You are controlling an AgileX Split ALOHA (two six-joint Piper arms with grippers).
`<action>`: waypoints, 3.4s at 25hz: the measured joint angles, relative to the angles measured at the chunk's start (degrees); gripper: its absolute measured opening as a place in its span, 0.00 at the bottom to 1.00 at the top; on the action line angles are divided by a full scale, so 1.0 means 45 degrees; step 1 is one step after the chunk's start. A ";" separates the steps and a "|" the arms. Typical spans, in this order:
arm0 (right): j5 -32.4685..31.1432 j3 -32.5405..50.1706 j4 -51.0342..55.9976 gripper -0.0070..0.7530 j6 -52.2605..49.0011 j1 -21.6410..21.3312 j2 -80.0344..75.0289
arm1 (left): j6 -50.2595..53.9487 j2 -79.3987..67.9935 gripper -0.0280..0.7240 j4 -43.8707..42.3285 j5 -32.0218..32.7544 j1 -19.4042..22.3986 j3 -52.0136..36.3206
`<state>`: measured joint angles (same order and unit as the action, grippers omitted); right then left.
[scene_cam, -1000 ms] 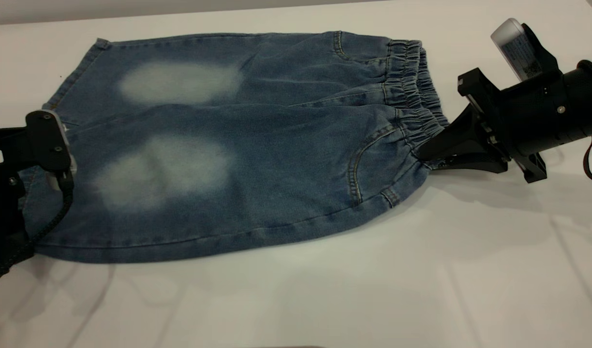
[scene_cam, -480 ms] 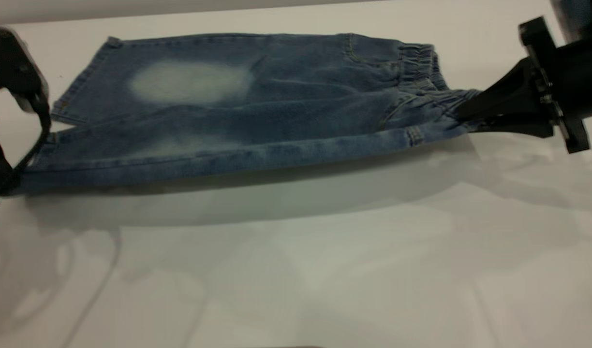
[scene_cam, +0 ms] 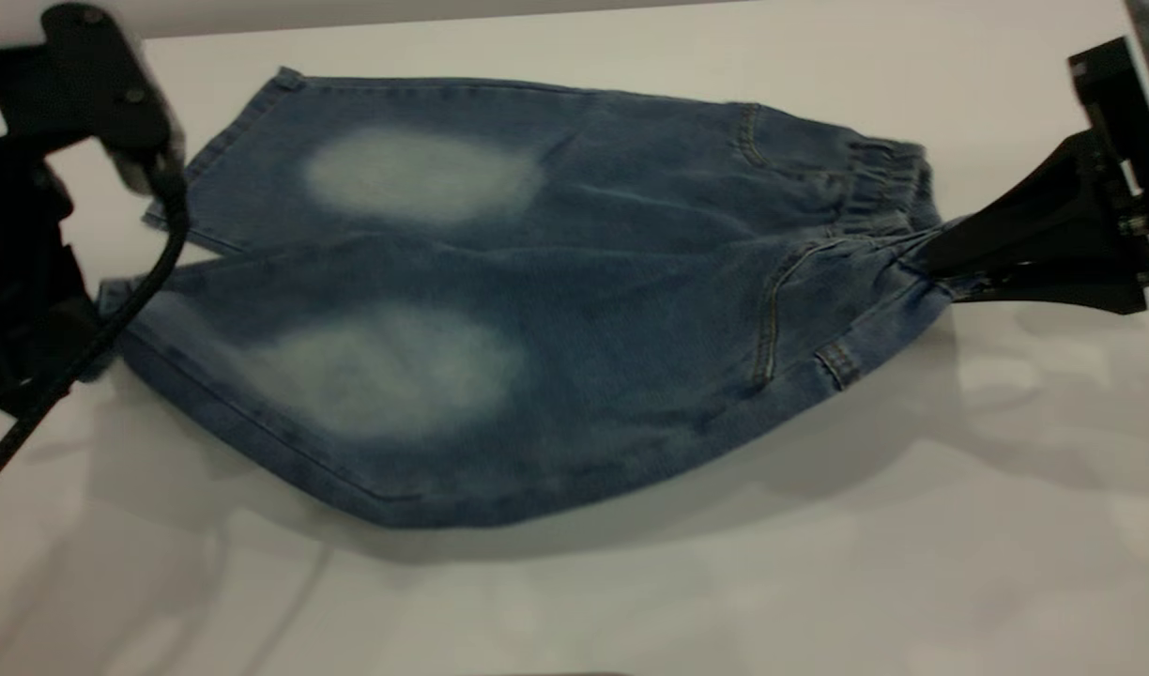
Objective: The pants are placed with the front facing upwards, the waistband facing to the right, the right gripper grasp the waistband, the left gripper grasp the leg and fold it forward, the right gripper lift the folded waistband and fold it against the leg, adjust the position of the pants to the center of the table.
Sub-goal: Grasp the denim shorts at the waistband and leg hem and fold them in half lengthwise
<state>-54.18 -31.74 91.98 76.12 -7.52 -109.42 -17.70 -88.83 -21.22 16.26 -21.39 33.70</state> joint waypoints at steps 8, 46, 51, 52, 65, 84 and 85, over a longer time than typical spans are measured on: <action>0.0767 0.0605 -0.0399 0.08 -0.2315 0.0000 0.2627 | 0.0605 0.1741 0.08 -0.0347 0.0219 0.0064 0.0158; 0.3791 -0.3367 0.2565 0.10 -0.6470 0.0000 -0.2074 | 0.0618 -0.7675 0.14 -0.2076 0.0115 0.1461 1.1177; 0.3782 -0.3413 0.2565 0.12 -0.6470 0.0000 -0.2084 | 0.0713 -0.8488 0.21 -0.2883 0.0087 0.1461 1.1177; 0.3794 -0.3469 0.2565 0.12 -0.6470 0.0000 -0.2084 | 0.0818 -0.8517 0.23 -0.2926 -0.0023 0.1461 1.1177; 0.5325 -0.3708 0.2609 0.21 -0.9616 0.0000 -0.2084 | 0.5821 -0.8984 0.35 -0.3671 -0.1251 0.1926 1.2170; 0.1886 -0.4055 0.1394 0.59 -0.7129 0.0000 -0.2084 | 0.6863 -0.8177 0.47 -0.3565 0.0905 0.1206 1.2197; 0.1757 -0.4055 0.0911 0.59 -0.7058 0.0000 -0.2084 | 0.6828 -0.8147 0.47 -0.3553 0.0916 0.1090 1.2197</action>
<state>-46.27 -49.99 96.08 44.36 -7.52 -118.80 13.03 -125.49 -37.21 20.38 -16.48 88.58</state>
